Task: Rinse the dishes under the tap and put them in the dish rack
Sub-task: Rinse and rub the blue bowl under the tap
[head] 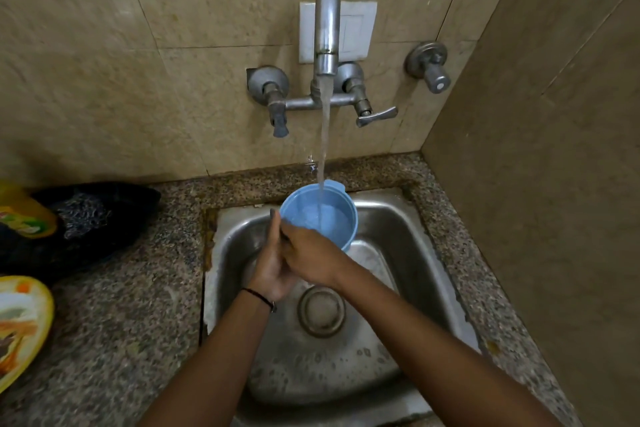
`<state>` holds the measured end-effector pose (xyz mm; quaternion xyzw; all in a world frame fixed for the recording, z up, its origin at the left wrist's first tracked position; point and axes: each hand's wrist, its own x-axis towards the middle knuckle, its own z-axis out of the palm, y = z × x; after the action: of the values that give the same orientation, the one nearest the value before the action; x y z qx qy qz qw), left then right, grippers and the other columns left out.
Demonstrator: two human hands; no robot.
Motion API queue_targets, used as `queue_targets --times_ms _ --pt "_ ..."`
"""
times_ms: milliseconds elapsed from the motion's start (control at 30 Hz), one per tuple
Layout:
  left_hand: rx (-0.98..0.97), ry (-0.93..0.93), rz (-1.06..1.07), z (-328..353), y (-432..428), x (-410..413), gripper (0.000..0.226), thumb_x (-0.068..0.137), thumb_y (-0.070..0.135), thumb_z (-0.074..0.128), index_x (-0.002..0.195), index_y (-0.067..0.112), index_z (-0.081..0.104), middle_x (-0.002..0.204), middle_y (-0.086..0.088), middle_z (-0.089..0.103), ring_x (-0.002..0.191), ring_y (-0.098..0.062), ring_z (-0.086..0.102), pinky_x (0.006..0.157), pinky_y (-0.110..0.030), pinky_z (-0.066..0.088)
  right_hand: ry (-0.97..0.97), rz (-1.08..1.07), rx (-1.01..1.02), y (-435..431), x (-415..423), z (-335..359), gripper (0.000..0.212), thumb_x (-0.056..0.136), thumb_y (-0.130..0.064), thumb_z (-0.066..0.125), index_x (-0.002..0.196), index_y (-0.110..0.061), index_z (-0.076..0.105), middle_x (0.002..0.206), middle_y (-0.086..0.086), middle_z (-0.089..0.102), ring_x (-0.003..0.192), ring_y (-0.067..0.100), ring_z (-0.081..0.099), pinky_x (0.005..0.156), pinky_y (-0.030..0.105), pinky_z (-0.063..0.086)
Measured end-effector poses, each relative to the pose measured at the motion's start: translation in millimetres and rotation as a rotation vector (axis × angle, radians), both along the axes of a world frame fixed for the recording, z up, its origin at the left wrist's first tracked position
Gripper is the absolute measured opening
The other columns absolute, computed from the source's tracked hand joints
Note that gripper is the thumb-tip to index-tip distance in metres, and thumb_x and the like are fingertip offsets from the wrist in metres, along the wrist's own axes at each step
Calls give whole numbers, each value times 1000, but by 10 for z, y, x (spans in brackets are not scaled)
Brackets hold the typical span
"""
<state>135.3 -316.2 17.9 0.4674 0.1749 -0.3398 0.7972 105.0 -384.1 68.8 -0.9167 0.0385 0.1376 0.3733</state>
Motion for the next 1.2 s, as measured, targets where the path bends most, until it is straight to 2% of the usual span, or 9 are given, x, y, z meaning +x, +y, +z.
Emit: queue_targets --times_ms 67,200,367,467,567,767,900,1067,1200 --pt "-94 53 -13 -6 74 29 64 93 59 37 128 7 53 100 -16 75 91 -20 73 72 -29 60 -27 146 -65 -99 -112 4 34 95 -13 38 125 -13 55 118 16 63 104 31 59 87 37 47" --pt "-144 64 -67 -42 56 17 59 92 60 39 119 13 61 106 -11 74 98 -22 71 84 -36 54 -26 158 -131 -159 -99 56 39 99 -22 35 137 -13 39 131 19 54 111 33 56 90 40 45" --pt "-148 -15 7 -45 -112 -10 34 102 40 27 111 28 57 121 16 65 75 1 68 79 -26 50 63 116 -259 -17 7 60 56 104 -26 22 149 -4 -3 158 17 -8 145 31 13 113 43 22" --pt "-169 57 -80 -8 -22 142 49 93 55 39 119 20 62 105 -2 72 78 -16 71 89 -39 48 -27 221 -319 -120 -64 89 45 101 -19 35 144 -6 28 146 21 36 122 35 49 93 39 41" --pt "-175 2 -115 -1 -2 300 52 92 55 40 113 15 65 93 -9 75 79 -20 72 70 -33 59 -125 238 -274 -357 -67 110 23 91 -11 51 108 -14 66 107 12 68 98 29 62 82 36 49" --pt "-196 1 -111 -30 -158 268 50 95 54 39 113 16 66 108 -12 72 94 -23 71 74 -37 60 -19 -120 -4 -392 110 59 22 83 -28 69 90 -7 69 87 8 69 83 18 62 72 29 45" --pt "-99 -39 -150 -49 -80 315 52 93 55 44 121 15 64 114 -12 71 101 -25 69 85 -41 55 -93 -80 25 -305 -11 -97 16 88 -20 61 88 -6 69 84 12 68 80 21 63 68 31 43" --pt "1 -42 -183 -109 -42 289 53 92 49 51 127 10 61 119 -16 67 92 -24 69 76 -38 57 -53 -270 379 -446 -42 -176 16 75 -12 77 86 0 74 82 13 73 64 3 59 68 19 47" --pt "-15 -15 -173 -117 -68 242 49 91 49 52 117 10 65 122 -20 65 100 -28 65 88 -41 52 -59 -330 293 -406 65 -182 27 72 -17 80 80 6 70 82 21 71 65 13 58 66 24 48"
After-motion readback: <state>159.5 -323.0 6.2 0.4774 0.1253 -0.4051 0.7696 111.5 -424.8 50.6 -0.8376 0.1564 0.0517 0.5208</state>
